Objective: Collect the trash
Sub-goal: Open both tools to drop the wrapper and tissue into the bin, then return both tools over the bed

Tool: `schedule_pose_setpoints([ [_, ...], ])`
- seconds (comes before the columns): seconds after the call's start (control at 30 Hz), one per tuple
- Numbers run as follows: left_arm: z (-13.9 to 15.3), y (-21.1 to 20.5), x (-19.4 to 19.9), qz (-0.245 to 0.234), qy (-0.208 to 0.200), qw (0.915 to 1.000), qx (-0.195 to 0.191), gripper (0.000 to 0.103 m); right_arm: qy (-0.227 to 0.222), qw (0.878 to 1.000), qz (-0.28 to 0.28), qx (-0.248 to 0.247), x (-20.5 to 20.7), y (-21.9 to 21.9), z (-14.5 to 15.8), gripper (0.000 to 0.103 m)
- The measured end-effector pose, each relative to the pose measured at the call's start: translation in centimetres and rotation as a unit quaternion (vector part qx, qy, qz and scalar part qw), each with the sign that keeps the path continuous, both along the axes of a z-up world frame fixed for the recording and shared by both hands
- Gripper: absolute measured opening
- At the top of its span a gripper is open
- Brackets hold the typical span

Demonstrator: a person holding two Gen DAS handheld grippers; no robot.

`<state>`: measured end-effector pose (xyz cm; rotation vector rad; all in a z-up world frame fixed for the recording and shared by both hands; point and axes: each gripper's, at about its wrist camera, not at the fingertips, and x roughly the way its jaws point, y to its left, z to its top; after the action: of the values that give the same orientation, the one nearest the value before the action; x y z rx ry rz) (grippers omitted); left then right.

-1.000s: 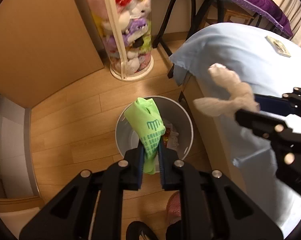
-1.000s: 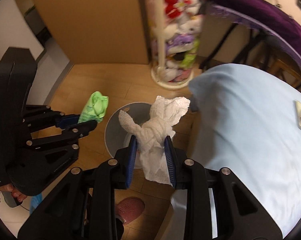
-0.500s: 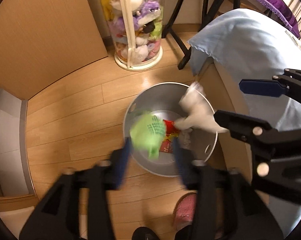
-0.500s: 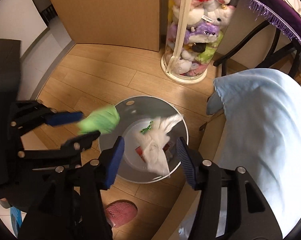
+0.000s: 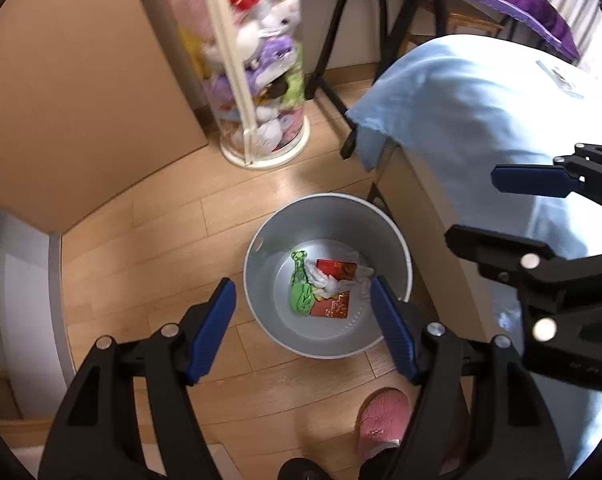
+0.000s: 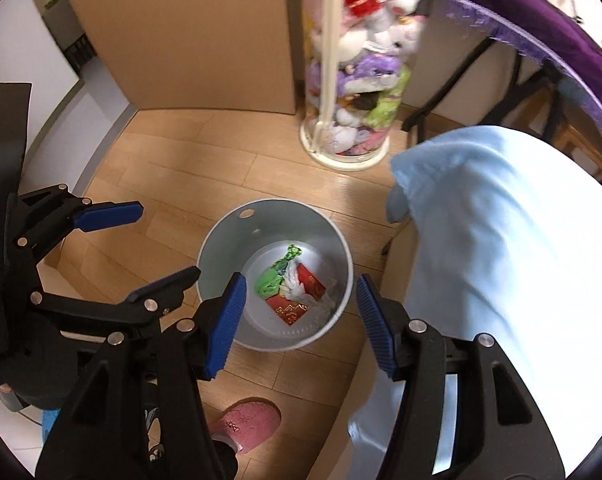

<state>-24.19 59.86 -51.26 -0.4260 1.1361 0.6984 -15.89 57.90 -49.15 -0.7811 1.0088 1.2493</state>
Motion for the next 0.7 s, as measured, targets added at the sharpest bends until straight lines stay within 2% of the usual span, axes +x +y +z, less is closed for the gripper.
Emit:
schedule_pose_setpoints([
  [0.2, 3.3, -2.8, 2.8, -0.053, -0.003, 0.9985, 0.011, 0.070, -0.006, 0.998, -0.067, 0.002, 2.9, -5.0, 3.4, 0.055],
  [0.33, 5.3, -6.0, 5.7, -0.106, -0.005, 0.9940, 0.026, 0.070, -0.010, 0.991, -0.131, 0.010, 5.4, -9.8, 5.7, 0.055],
  [0.53, 8.2, -12.2, 10.7, -0.190, -0.012, 0.9812, 0.031, 0.070, -0.021, 0.973, -0.227, 0.022, 9.3, -18.8, 8.5, 0.055],
  [0.7, 10.6, -18.6, 15.0, -0.251, -0.020, 0.9673, 0.032, 0.070, -0.039, 0.950, -0.308, 0.021, 12.2, -27.5, 10.7, 0.056],
])
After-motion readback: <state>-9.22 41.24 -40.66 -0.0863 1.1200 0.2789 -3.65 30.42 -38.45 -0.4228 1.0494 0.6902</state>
